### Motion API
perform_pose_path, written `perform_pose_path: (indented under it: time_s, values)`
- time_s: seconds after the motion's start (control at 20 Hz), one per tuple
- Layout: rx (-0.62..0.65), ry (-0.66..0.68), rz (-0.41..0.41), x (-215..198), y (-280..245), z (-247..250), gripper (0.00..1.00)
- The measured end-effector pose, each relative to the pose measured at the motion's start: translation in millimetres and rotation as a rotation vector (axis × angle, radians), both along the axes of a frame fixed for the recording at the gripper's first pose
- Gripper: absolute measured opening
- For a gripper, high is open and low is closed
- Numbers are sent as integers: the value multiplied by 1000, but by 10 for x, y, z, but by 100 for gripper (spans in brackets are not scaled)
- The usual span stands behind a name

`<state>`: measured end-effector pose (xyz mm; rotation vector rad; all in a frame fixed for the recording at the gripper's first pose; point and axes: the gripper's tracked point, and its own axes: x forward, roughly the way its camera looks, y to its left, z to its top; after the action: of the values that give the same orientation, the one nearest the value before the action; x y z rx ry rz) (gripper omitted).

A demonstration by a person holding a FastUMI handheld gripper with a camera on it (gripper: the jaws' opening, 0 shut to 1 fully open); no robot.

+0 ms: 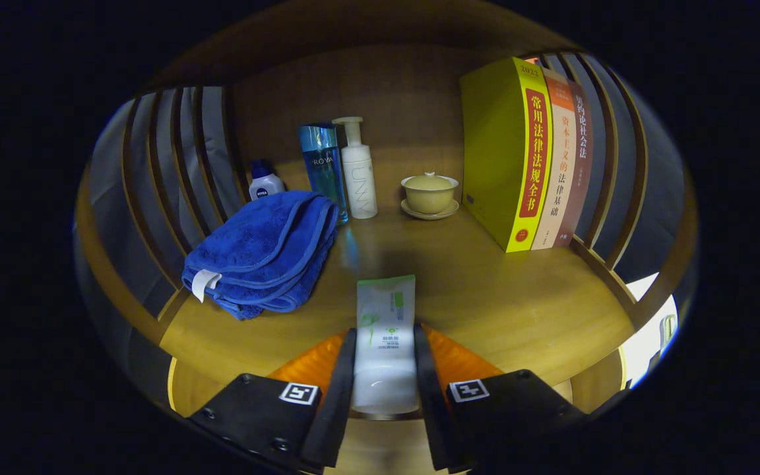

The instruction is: Pull open the drawer, take out the items inside it, and place them on the countertop above the cabinet.

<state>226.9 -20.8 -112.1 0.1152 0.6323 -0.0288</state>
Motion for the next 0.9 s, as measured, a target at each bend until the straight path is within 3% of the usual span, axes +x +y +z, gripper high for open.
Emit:
perform_pose_path:
  time_s: [0.25, 0.6, 0.9]
  values:
    - [27, -9, -7, -44, 6, 29, 65]
    - [53, -105, 17, -187, 65, 305, 97]
    - [40, -210, 31, -543, 150, 635, 99]
